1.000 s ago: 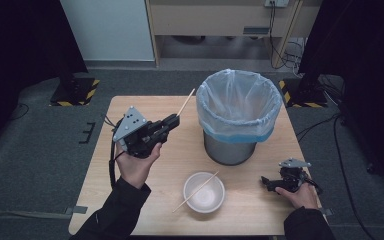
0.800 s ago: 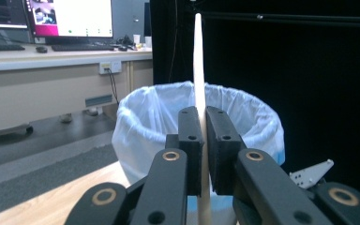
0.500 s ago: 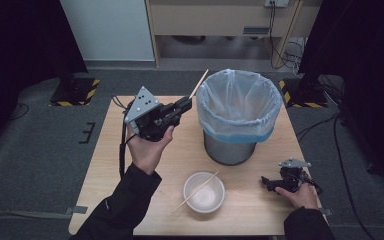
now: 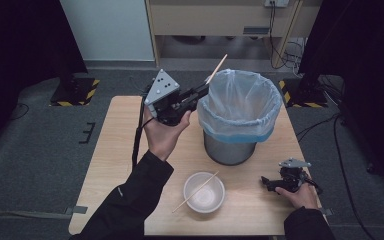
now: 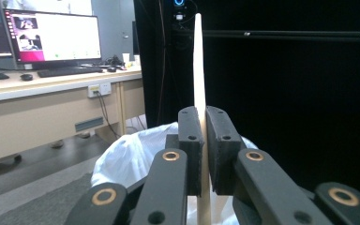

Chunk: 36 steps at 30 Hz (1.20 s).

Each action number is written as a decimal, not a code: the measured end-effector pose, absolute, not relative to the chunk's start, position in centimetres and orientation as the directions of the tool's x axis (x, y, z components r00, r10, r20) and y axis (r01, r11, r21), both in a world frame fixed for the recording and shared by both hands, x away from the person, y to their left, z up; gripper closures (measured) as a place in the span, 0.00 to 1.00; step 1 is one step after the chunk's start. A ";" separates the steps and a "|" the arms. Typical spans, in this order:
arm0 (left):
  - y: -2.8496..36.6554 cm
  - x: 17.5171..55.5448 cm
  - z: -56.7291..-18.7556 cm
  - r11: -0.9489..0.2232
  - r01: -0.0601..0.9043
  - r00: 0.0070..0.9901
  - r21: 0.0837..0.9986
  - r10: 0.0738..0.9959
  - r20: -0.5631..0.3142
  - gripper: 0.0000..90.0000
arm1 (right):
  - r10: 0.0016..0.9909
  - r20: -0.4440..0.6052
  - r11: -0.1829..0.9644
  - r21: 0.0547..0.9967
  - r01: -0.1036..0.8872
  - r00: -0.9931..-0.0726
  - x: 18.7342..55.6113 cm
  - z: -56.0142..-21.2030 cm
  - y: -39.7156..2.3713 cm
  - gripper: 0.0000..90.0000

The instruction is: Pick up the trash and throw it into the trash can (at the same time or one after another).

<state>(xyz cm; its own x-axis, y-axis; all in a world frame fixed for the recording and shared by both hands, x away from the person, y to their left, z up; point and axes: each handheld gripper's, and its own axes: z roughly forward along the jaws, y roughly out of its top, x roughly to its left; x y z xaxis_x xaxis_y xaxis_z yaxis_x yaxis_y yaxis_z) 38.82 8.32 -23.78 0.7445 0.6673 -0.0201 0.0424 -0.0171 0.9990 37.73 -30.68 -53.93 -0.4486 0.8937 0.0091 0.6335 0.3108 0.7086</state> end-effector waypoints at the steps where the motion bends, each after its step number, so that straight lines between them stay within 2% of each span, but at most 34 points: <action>1: 8.2 39.0 -23.7 -0.021 0.042 0.745 0.999 0.667 -0.018 0.95 | 0.894 0.009 0.311 0.709 0.634 -0.449 37.7 -53.9 -30.7 0.01; 36: 2.3 45.6 -23.6 -0.050 0.030 0.744 0.998 0.668 0.011 0.95 | 0.894 0.009 0.311 0.709 0.634 -0.449 37.7 -53.9 -30.7 0.01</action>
